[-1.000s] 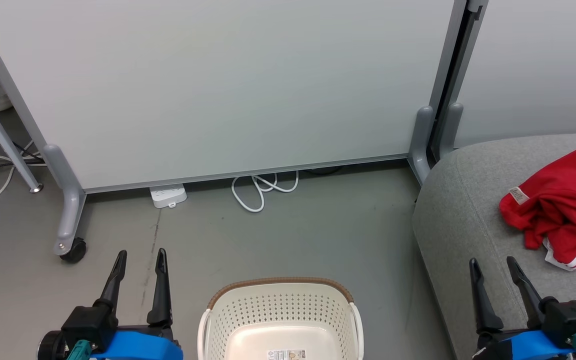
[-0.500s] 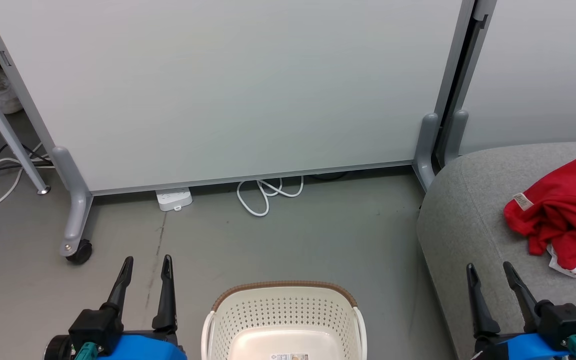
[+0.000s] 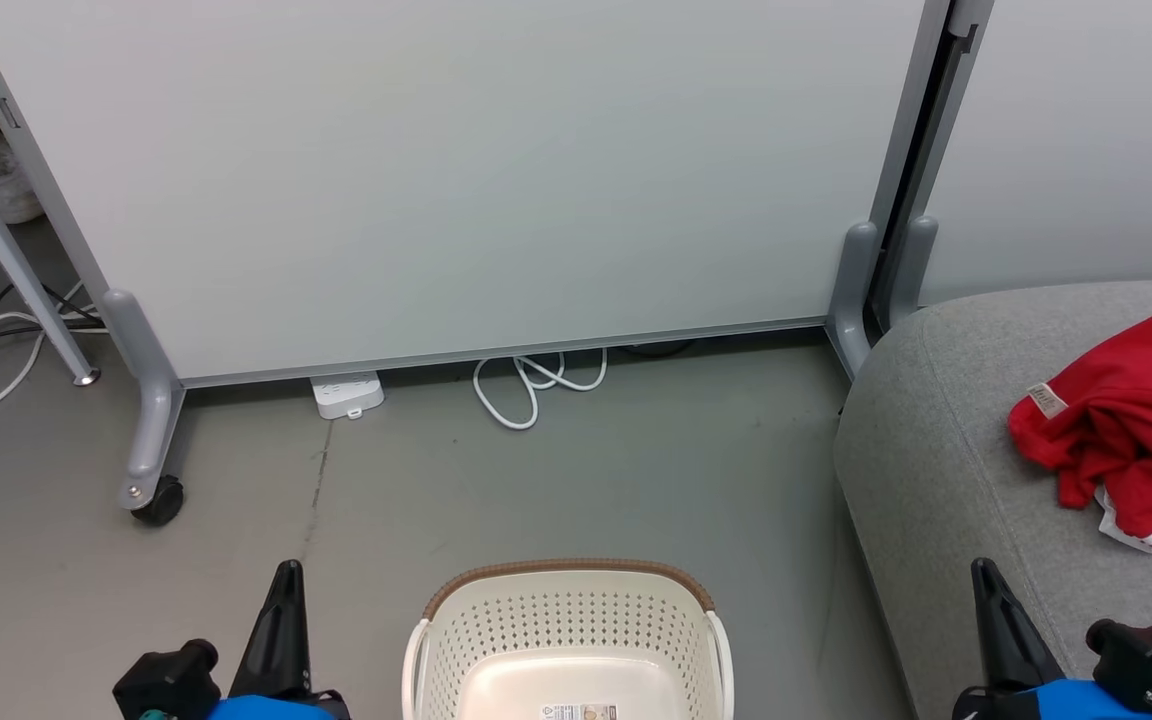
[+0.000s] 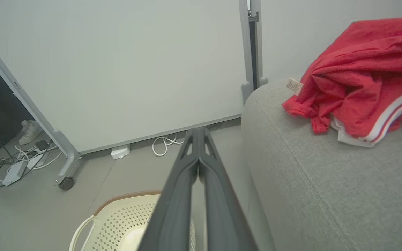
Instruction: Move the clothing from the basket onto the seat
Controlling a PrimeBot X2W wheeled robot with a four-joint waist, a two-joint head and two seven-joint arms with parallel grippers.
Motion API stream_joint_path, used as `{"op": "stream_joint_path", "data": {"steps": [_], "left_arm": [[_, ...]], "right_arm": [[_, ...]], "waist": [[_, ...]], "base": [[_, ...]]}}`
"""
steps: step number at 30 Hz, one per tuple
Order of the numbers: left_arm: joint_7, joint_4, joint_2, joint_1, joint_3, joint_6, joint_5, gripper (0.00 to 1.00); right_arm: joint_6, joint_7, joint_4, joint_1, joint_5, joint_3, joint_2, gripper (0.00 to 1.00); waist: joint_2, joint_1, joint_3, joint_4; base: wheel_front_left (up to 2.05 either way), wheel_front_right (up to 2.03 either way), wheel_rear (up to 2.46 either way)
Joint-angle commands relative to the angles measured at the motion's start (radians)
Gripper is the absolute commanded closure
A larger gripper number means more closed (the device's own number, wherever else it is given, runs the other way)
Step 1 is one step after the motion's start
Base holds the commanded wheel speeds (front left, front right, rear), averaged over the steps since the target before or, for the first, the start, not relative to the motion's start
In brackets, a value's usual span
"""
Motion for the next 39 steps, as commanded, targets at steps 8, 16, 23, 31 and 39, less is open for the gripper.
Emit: {"op": "stream_joint_path", "data": {"steps": [8, 16, 23, 31, 39], "left_arm": [[0.040, -0.022, 0.002, -0.047, 0.023, -0.001, -0.169, 1.00], [0.074, -0.026, 0.002, -0.060, 0.037, -0.002, -0.300, 1.00], [0.101, -0.029, 0.002, -0.071, 0.048, -0.002, -0.405, 1.00], [0.130, -0.033, 0.002, -0.083, 0.060, -0.003, -0.516, 1.00], [0.156, -0.035, 0.003, -0.091, 0.071, -0.004, -0.617, 1.00]], "right_arm": [[0.000, 0.037, -0.032, -0.036, 0.180, -0.002, -0.003, 1.00], [0.000, 0.070, -0.040, -0.047, 0.317, -0.004, -0.002, 1.00], [0.000, 0.097, -0.045, -0.056, 0.427, -0.006, -0.002, 1.00], [0.000, 0.126, -0.050, -0.067, 0.543, -0.010, -0.002, 1.00], [0.000, 0.152, -0.054, -0.076, 0.650, -0.012, -0.002, 1.00]], "waist": [[-0.0001, 0.0000, 0.006, -0.005], [-0.0001, 0.0000, 0.011, -0.010], [-0.0001, 0.0000, 0.016, -0.014], [-0.0001, 0.0000, 0.021, -0.018], [-0.0001, 0.0000, 0.026, -0.023]], "base": [[0.00, 0.00, 0.00], [0.00, 0.00, 0.00], [0.00, 0.00, 0.00], [0.00, 0.00, 0.00], [0.00, 0.00, 0.00]]}}
